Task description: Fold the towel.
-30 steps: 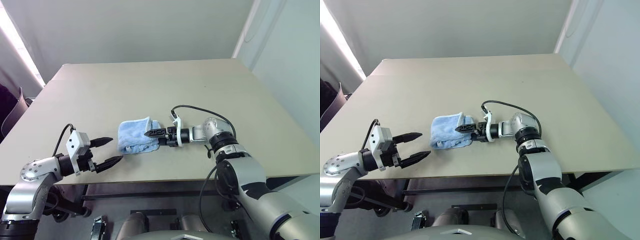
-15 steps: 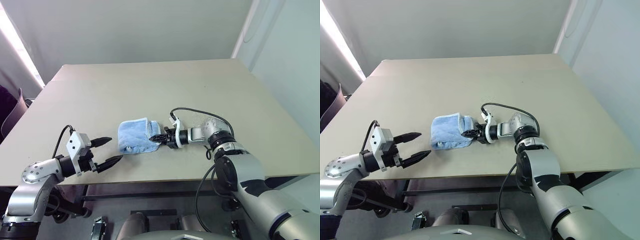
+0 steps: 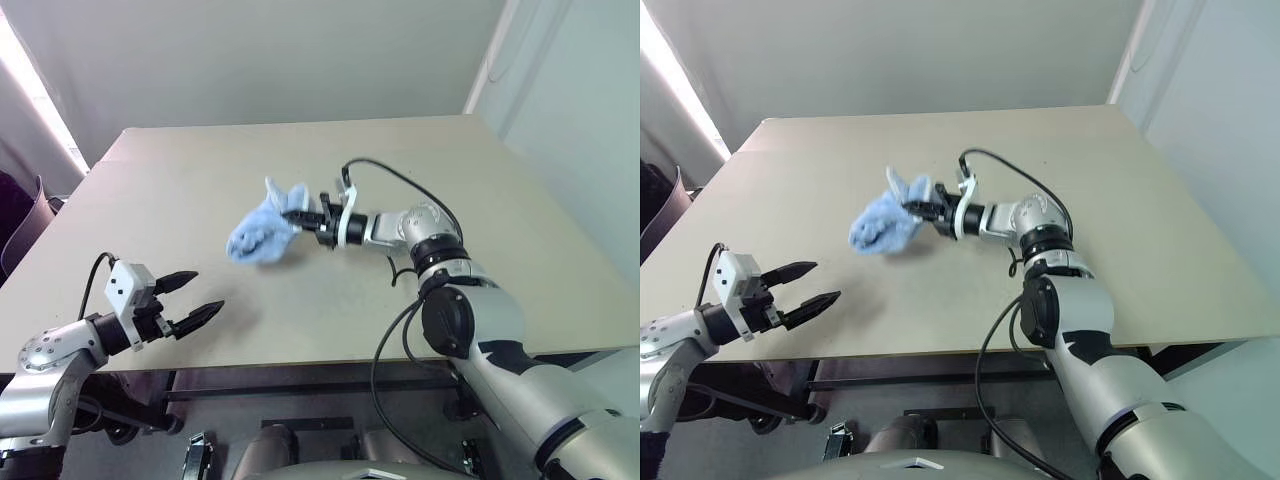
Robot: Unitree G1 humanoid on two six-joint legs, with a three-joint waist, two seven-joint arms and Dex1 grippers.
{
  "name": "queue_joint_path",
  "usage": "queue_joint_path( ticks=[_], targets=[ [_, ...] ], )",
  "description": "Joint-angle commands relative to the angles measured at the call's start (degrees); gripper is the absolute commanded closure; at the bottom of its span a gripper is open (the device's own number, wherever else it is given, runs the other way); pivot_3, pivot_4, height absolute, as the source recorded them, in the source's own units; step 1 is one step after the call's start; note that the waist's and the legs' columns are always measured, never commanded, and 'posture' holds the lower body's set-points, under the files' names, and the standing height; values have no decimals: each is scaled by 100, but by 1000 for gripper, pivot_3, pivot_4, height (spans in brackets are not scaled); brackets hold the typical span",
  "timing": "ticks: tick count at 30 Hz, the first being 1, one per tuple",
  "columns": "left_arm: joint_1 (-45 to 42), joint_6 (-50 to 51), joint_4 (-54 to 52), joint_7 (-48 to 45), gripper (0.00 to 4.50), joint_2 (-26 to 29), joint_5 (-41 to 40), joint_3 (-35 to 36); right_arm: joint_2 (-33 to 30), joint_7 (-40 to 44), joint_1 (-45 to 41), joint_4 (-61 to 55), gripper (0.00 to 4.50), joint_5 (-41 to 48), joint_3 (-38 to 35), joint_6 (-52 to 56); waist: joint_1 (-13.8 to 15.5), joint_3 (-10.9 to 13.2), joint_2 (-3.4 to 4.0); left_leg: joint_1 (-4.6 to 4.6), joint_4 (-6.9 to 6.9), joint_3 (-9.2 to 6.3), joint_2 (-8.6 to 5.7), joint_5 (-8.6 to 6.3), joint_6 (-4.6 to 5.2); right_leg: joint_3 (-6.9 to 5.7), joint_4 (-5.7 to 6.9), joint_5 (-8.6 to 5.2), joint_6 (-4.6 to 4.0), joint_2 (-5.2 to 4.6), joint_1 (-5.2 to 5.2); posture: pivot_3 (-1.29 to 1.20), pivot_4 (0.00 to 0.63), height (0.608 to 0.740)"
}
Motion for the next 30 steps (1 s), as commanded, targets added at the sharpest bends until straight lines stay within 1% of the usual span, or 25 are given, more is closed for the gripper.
queue_joint_path(
  ticks=[1,7,12,14,16,17,18,19,21,25,27,28,30],
  targets=[
    [79,-84,-110,81,117,49,-53,271,-24,-315,-255,440,4492,143,-411,-918,9,0,0,0,-1,-1,0,0,0,-1,-3,0,0,-1,1,0,0,740],
    [278,-94,-259,207,117,-14,-60,319,109,-1368,-20,992,4492,-72,-630,-1992,-8,1,1,-1,-4,1,-1,0,0,1,-5,-2,-4,-2,1,0,0,740],
    [350,-103,-294,268,117,1,-76,360,199,-1447,246,1041,4492,-388,-432,-2079,-14,2,3,-2,-12,1,0,1,0,1,-4,-3,-7,-1,1,0,0,740],
    [373,-81,-298,269,117,23,-80,373,233,-1301,317,972,4492,-724,-146,-2378,-20,3,5,-2,-13,2,0,1,0,2,-3,-3,-7,0,3,0,0,740],
    [378,-69,-288,261,117,37,-78,387,231,-1348,337,979,4492,-740,-150,-2273,-16,2,4,0,-13,3,0,1,0,2,-3,-3,-7,1,-1,0,0,740],
    [371,-64,-278,253,117,45,-79,393,222,-1277,330,972,3840,-712,-175,-2219,-13,2,4,1,-13,2,0,1,0,2,-3,-3,-7,1,0,0,0,740],
    [348,-59,-252,245,117,56,-78,396,200,-1208,317,968,3636,-650,-230,-2110,-11,3,4,1,-13,2,0,1,0,2,-3,-4,-8,0,1,0,0,740],
    [321,-50,-226,237,117,68,-79,396,182,-1195,311,963,3309,-612,-273,-2070,-10,2,4,1,-12,2,0,1,0,2,-3,-5,-10,0,1,0,0,740],
    [265,-30,-186,230,117,84,-76,376,129,-1280,323,976,2530,-520,-398,-1981,-8,2,4,3,-11,2,0,1,0,2,-3,-9,-17,0,2,0,0,740],
    [167,-27,-93,176,117,125,-22,313,-12,-1628,356,1004,1115,-321,-716,-1874,-3,2,4,3,-11,2,0,1,0,2,-3,-9,-17,0,3,0,0,740],
    [112,-6,-69,160,117,146,-24,301,-108,-1775,359,1006,316,-196,-877,-1757,-2,2,4,3,-11,2,0,1,0,2,-3,-8,-17,0,3,0,0,740],
    [94,6,-61,151,117,158,-33,304,-155,-1800,363,999,38,-156,-922,-1691,-1,2,4,2,-11,2,0,1,0,2,-4,-8,-17,-1,3,0,0,740],
    [56,11,-10,108,117,200,-26,293,-324,-1752,372,958,38,-87,-987,-1482,-3,2,4,2,-12,2,0,1,0,2,-4,-9,-18,-1,5,0,0,740]
  ],
)
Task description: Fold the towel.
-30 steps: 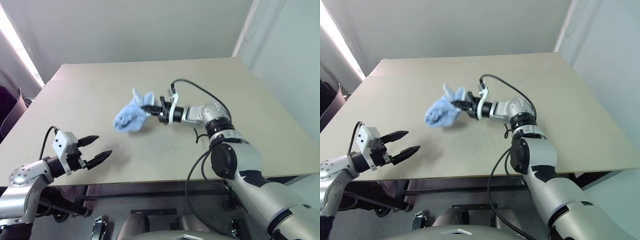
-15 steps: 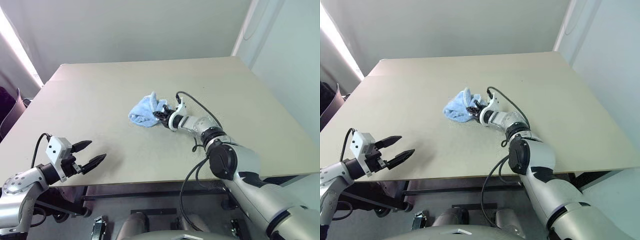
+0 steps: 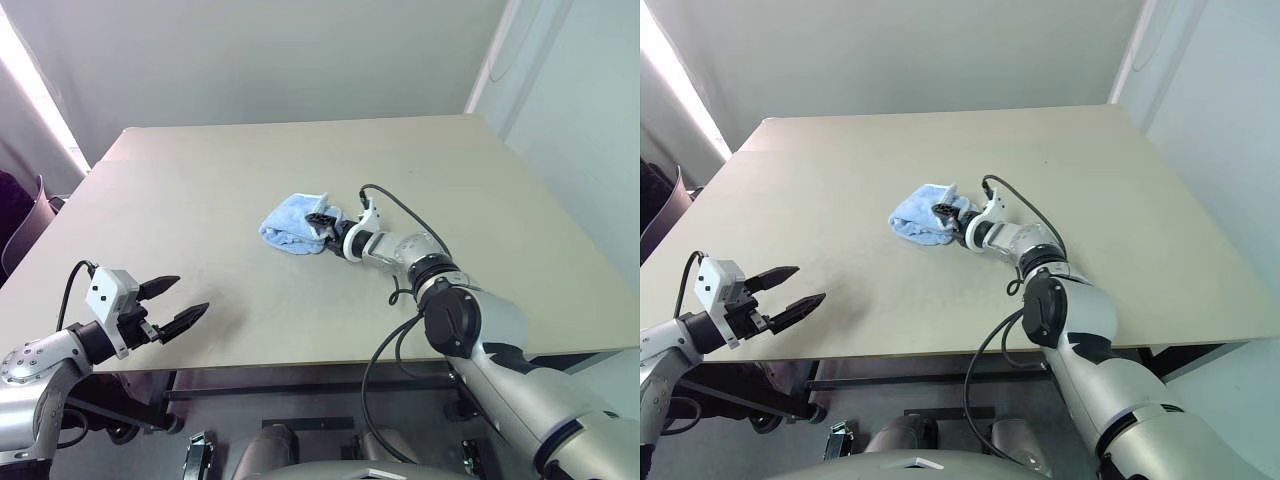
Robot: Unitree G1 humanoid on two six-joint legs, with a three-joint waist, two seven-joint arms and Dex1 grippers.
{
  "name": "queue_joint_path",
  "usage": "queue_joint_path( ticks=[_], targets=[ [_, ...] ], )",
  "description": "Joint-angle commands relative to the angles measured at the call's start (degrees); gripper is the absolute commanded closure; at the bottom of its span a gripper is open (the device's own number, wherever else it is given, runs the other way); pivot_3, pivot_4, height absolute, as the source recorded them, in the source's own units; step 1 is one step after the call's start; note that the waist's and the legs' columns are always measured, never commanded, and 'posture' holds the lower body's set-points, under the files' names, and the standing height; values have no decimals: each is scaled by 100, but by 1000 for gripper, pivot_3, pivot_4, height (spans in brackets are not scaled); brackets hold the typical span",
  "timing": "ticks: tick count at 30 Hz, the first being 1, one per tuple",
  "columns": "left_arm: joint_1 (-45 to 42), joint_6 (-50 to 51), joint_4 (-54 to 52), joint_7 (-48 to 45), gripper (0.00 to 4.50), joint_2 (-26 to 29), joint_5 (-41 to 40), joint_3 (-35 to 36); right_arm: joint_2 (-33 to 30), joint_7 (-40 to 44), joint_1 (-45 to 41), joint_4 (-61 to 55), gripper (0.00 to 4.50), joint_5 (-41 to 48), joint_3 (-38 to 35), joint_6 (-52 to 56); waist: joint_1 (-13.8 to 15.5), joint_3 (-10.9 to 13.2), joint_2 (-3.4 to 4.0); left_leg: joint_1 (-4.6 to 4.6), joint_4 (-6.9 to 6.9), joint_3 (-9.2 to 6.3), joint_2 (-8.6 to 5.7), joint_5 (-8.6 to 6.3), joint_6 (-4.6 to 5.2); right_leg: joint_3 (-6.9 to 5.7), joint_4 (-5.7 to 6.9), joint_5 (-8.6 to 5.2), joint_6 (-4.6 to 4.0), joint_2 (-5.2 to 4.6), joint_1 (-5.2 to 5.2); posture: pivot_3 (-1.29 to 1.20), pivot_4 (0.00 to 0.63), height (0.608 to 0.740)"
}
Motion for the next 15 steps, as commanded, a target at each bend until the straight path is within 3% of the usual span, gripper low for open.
queue_joint_path(
  ticks=[1,5,7,9,11,13,15],
  targets=[
    [-171,0,25,-86,117,157,-21,42,-327,181,-52,-236,38,152,-95,421,5,0,0,0,0,0,0,0,0,0,0,-1,-1,0,0,0,0,740],
    [-294,27,123,-178,117,194,-12,-3,-647,862,-22,-586,38,-118,409,957,2,1,1,-2,0,2,0,0,1,0,0,-2,-3,0,4,0,0,740],
    [-354,43,176,-225,117,193,-32,-24,-756,1486,116,-1095,38,-464,1097,1154,-13,0,1,-4,-1,4,0,0,1,1,0,-2,-3,0,5,0,0,740],
    [-428,156,224,-252,117,187,-85,-42,-906,2363,745,-2605,38,-850,2303,1078,1,-2,-2,-5,-8,4,2,1,1,2,0,5,9,2,6,0,0,740],
    [-494,301,301,-238,117,229,-18,-138,-1151,2834,1607,-4373,38,-915,3043,914,23,-3,-2,-10,-13,1,1,0,1,1,-2,4,12,-1,1,0,0,740],
    [-617,470,467,-167,117,275,40,-205,-1381,3124,2468,-5877,38,-950,3321,242,46,-4,-4,-21,-19,-2,0,0,1,-1,-6,4,17,-3,-6,0,0,740],
    [-761,588,611,-95,117,248,-4,-199,-1604,3421,3083,-6663,38,-1036,3449,-459,42,-3,-3,-25,-26,0,-1,0,1,-1,-8,3,19,-6,-13,0,0,740]
  ],
)
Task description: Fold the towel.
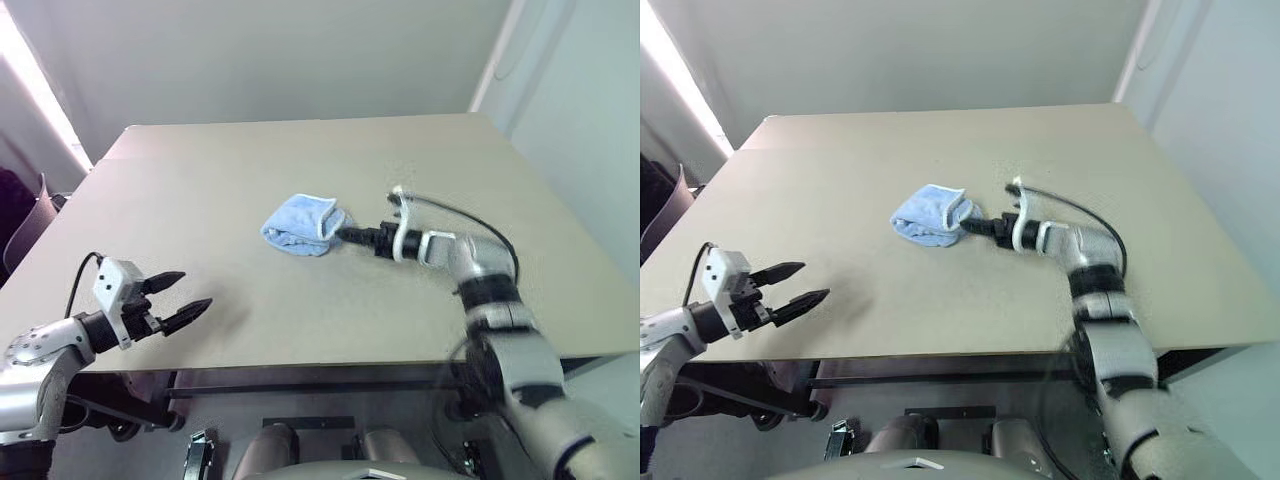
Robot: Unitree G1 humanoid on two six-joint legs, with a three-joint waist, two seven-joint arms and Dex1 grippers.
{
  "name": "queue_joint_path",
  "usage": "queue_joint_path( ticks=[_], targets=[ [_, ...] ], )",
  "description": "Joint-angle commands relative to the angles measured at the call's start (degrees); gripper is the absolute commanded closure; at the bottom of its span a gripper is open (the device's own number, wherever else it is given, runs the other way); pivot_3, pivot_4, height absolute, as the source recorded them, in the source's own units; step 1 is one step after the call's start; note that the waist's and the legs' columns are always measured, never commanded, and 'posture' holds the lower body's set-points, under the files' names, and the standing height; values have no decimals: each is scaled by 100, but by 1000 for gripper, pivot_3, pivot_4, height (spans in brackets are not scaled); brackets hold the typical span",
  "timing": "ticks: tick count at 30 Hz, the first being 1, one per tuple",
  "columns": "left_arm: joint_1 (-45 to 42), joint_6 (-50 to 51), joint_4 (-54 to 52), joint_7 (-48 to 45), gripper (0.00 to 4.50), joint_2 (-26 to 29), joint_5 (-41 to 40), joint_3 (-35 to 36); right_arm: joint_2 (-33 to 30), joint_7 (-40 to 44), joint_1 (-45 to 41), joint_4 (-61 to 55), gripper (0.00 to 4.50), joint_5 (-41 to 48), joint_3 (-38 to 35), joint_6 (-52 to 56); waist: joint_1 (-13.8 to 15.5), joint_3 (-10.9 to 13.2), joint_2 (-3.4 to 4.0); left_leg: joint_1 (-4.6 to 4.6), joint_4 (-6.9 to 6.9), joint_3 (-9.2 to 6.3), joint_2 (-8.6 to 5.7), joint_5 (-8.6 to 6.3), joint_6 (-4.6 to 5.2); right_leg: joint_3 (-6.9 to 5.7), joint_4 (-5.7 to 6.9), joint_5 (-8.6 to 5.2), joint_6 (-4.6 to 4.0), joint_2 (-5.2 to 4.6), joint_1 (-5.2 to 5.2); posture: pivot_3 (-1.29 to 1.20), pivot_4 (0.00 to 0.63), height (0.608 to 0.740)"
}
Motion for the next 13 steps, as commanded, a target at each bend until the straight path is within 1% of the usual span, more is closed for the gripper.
queue_joint_path(
  ticks=[1,3,5,8,10,13],
  targets=[
    [-263,144,149,106,117,63,-56,65,-351,522,501,-1370,38,-88,258,-933,-5,1,1,-1,0,0,0,0,0,0,1,0,0,0,-2,0,0,740],
    [-312,120,282,70,117,62,-58,102,-489,691,754,-1502,38,-118,357,-1175,-35,1,0,4,2,3,1,0,-1,1,3,1,0,0,1,0,0,740],
    [-338,66,386,89,117,42,-33,139,-581,763,989,-1459,38,-275,406,-1745,-31,-1,-4,23,3,3,2,0,-2,1,4,1,-1,1,14,0,0,740],
    [-277,23,426,138,117,8,-8,173,-591,798,1258,-1276,38,-283,265,-2274,-4,-1,-5,42,2,0,3,0,-3,1,2,-2,-6,1,15,0,0,740],
    [-164,84,320,174,117,-22,-71,230,-676,816,1480,-1046,38,-452,256,-2790,19,-1,-6,42,2,1,3,0,-3,1,-1,-3,-7,-1,15,0,0,740],
    [-40,128,167,182,117,-19,-127,284,-778,938,1645,-692,38,-407,146,-3032,38,-1,-6,38,1,3,1,-1,-3,2,-9,-2,-6,-5,15,0,0,740]
  ],
)
